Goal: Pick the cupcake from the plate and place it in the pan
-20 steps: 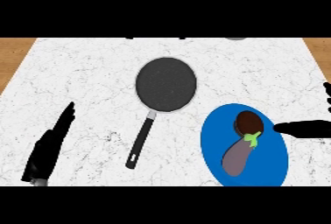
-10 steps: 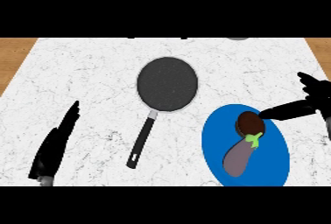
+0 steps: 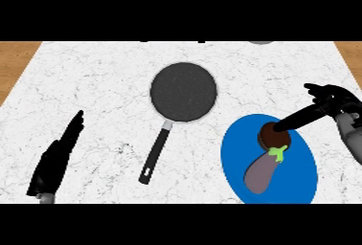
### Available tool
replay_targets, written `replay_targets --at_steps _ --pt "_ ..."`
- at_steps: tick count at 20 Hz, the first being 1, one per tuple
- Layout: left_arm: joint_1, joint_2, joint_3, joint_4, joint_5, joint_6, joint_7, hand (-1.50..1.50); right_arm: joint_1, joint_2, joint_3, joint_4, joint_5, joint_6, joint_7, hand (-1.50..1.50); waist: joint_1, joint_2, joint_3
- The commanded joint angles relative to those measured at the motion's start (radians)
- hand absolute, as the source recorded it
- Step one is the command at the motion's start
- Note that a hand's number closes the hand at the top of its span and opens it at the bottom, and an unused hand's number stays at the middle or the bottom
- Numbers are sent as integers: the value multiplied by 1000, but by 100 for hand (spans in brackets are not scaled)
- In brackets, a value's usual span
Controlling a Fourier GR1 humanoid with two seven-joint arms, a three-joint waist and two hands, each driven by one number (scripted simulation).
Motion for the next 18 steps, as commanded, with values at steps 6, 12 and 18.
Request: replay_targets --at_steps 6,12,18 --pt "-25 2 33 16 -2 -21 12 0 -127 33 32 148 -62 131 191 -150 -10 -1 0" --pt "-11 -36 9 8 -24 -5 7 0 -150 107 114 171 -45 66 271 -150 -15 -4 0" --pt "64 -17 46 18 -9 -33 -63 0 -87 108 133 221 -49 80 199 -150 -16 -5 0"
